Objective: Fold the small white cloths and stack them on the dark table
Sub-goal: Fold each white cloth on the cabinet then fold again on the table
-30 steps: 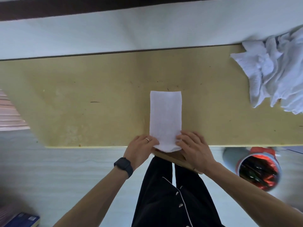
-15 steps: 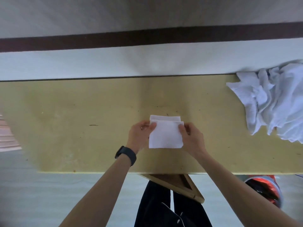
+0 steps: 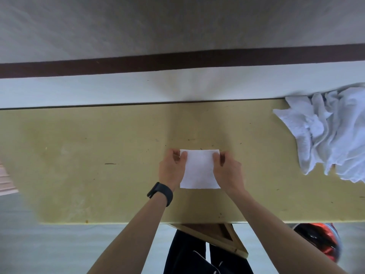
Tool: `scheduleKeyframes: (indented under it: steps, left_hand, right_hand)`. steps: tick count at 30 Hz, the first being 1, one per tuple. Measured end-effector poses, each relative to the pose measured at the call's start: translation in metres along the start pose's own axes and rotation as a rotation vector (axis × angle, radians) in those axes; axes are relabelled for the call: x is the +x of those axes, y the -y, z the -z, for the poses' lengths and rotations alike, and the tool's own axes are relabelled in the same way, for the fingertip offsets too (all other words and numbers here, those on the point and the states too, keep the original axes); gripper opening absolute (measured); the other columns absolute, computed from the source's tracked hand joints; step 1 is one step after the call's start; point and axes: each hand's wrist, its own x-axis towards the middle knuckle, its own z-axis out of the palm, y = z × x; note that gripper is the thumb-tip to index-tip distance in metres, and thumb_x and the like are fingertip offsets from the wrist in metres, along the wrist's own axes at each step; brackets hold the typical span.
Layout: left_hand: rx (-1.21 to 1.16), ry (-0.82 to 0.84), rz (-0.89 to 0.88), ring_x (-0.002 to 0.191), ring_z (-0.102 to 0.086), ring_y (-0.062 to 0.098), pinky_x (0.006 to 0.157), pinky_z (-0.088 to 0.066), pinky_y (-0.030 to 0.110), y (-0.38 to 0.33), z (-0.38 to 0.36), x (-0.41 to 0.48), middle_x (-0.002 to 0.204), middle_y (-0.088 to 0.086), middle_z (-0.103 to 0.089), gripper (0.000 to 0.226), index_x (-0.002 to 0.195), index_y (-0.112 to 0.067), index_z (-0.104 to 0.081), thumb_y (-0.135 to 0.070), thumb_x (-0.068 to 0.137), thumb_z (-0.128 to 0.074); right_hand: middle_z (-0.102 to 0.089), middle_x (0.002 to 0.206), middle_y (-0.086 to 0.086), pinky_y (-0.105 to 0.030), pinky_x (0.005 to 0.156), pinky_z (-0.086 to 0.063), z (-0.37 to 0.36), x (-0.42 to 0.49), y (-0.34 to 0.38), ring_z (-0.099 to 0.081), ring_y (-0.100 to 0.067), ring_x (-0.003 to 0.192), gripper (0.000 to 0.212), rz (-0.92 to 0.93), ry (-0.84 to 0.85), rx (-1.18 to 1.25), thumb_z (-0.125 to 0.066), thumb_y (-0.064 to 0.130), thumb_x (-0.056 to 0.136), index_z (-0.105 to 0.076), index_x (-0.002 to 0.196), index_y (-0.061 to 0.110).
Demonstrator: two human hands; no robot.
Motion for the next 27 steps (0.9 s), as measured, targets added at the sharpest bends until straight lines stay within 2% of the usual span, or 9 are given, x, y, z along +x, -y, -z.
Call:
scheduleKeyframes:
  steps: [5, 10, 13, 16, 18, 19, 21, 23, 27]
  left_hand:
    - [0.018, -0.022, -0.007, 0.077, -0.063, 0.012, 0.059, -0.046, 0.025, -0.004, 0.0, 0.001, 0.087, -0.008, -0.066, 0.016, 0.097, -0.022, -0.055, -0.038, 0.096, -0.057]
    - [0.346, -0.068, -0.086, 0.073, -0.062, 0.016, 0.061, -0.046, 0.031, -0.003, 0.002, 0.004, 0.084, -0.012, -0.064, 0.024, 0.1, -0.027, -0.047, -0.051, 0.096, -0.049]
    - [0.553, -0.127, -0.242, 0.088, -0.06, 0.023, 0.069, -0.05, 0.037, 0.006, 0.005, 0.0, 0.104, -0.004, -0.06, 0.037, 0.115, -0.023, -0.046, -0.055, 0.096, -0.047]
    - [0.717, -0.202, -0.593, 0.111, -0.055, 0.031, 0.086, -0.049, 0.042, 0.029, 0.001, -0.007, 0.131, 0.008, -0.055, 0.047, 0.13, -0.017, -0.048, -0.049, 0.096, -0.043]
    - [0.799, -0.148, -0.743, 0.131, -0.045, 0.029, 0.105, -0.04, 0.047, 0.044, -0.005, -0.007, 0.148, 0.007, -0.045, 0.054, 0.145, -0.016, -0.042, -0.045, 0.098, -0.039]
    - [0.844, -0.111, -0.78, 0.14, -0.037, 0.026, 0.113, -0.03, 0.049, 0.051, -0.008, -0.006, 0.156, 0.004, -0.037, 0.057, 0.15, -0.016, -0.037, -0.044, 0.1, -0.036]
    - [0.885, -0.069, -0.795, 0.148, -0.022, 0.021, 0.12, -0.012, 0.05, 0.06, -0.01, -0.001, 0.163, -0.001, -0.024, 0.059, 0.156, -0.018, -0.028, -0.044, 0.102, -0.028]
    - [0.902, -0.03, -0.763, 0.15, -0.014, 0.019, 0.12, -0.005, 0.05, 0.064, -0.009, 0.005, 0.164, -0.004, -0.017, 0.06, 0.157, -0.02, -0.019, -0.047, 0.103, -0.02]
    - [0.923, 0.047, -0.716, 0.151, -0.008, 0.017, 0.119, -0.003, 0.051, 0.065, -0.006, 0.01, 0.166, -0.007, -0.007, 0.063, 0.159, -0.023, -0.005, -0.052, 0.104, -0.012]
  right_hand:
    - [-0.059, 0.07, 0.003, -0.033, 0.056, -0.04, 0.001, 0.003, 0.006, -0.053, -0.016, 0.061, 0.037, 0.017, -0.023, -0.15, -0.035, 0.05, 0.099, -0.053, 0.089, 0.02]
    - [-0.059, 0.072, 0.002, -0.035, 0.064, -0.043, 0.004, 0.001, 0.011, -0.056, -0.024, 0.066, 0.037, 0.028, -0.047, -0.282, -0.031, 0.051, 0.099, -0.049, 0.089, 0.02]
    - [-0.058, 0.089, 0.006, -0.036, 0.069, -0.041, 0.009, -0.005, 0.006, -0.054, -0.025, 0.079, 0.033, 0.009, -0.108, -0.252, -0.037, 0.054, 0.096, -0.049, 0.097, 0.023]
    - [-0.056, 0.102, 0.001, -0.038, 0.071, -0.046, 0.0, -0.023, -0.005, -0.053, -0.024, 0.094, 0.03, 0.281, -0.29, -0.176, -0.043, 0.042, 0.096, -0.055, 0.107, 0.017]
    - [-0.06, 0.119, -0.004, -0.042, 0.084, -0.048, -0.016, -0.031, -0.015, -0.055, -0.027, 0.108, 0.034, 0.521, -0.312, -0.212, -0.042, 0.034, 0.098, -0.058, 0.12, 0.014]
    - [-0.056, 0.135, -0.005, -0.043, 0.096, -0.044, -0.024, -0.029, -0.02, -0.051, -0.028, 0.124, 0.04, 0.595, -0.278, -0.27, -0.041, 0.031, 0.1, -0.054, 0.132, 0.013]
    - [-0.028, 0.161, -0.003, -0.044, 0.117, -0.022, -0.034, -0.022, -0.029, -0.023, -0.021, 0.149, 0.054, 0.61, -0.172, -0.38, -0.036, 0.031, 0.103, -0.03, 0.154, 0.013]
    - [-0.006, 0.166, 0.002, -0.047, 0.122, -0.005, -0.037, -0.012, -0.039, -0.002, -0.015, 0.153, 0.061, 0.57, -0.093, -0.434, -0.025, 0.038, 0.104, -0.011, 0.158, 0.014]
    - [-0.002, 0.166, 0.003, -0.052, 0.122, -0.005, -0.038, -0.004, -0.048, 0.0, -0.015, 0.153, 0.064, 0.571, -0.032, -0.515, -0.016, 0.045, 0.103, -0.007, 0.158, 0.014]
